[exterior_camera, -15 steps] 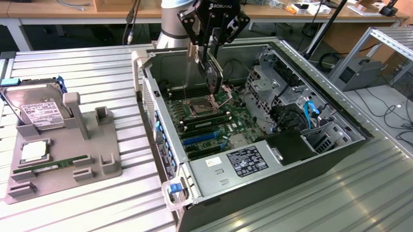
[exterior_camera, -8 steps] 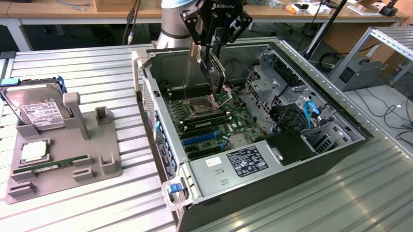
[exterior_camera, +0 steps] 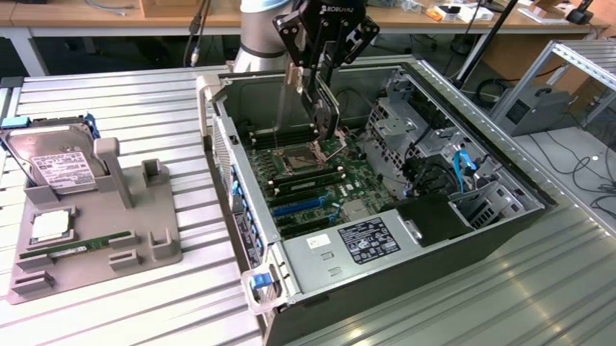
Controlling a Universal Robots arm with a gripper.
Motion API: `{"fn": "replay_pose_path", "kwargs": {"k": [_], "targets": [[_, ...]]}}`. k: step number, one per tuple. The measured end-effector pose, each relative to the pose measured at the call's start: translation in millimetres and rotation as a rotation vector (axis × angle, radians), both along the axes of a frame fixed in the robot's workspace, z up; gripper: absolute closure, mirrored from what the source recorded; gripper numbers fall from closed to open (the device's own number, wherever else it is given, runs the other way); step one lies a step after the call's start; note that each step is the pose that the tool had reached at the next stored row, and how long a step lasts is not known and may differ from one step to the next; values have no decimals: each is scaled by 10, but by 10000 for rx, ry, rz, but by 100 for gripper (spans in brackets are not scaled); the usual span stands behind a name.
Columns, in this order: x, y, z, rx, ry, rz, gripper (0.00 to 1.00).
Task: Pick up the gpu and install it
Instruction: 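Pick up the gpu and move the gpu toward the slot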
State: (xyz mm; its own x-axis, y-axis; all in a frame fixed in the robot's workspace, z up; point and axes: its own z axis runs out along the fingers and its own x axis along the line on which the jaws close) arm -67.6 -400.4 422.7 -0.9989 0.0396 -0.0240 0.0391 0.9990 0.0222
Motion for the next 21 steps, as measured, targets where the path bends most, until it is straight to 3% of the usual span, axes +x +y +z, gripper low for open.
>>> {"fn": "replay_pose_path", "kwargs": {"k": [21], "targets": [[215,0,0,0,0,0,73]]}}
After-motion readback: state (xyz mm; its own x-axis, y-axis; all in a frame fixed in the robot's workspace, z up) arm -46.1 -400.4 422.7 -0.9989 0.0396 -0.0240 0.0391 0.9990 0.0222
